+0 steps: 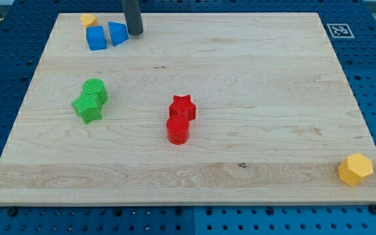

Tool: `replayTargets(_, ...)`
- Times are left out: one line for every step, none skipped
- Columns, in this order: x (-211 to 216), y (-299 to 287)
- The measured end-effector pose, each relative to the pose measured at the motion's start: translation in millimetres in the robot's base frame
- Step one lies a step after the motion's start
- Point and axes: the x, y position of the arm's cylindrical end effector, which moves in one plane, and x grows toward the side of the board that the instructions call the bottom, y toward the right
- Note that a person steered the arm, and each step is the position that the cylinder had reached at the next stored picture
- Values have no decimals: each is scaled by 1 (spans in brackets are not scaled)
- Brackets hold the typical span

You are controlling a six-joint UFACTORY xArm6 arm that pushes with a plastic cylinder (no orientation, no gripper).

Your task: Move blue triangle closer to the blue cube

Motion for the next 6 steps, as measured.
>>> replayTargets(-14, -1)
replayTargets(-18, -9)
replayTargets(-13, -18)
replayTargets(-4, -26)
replayTargets(0, -29)
replayTargets(-1, -29)
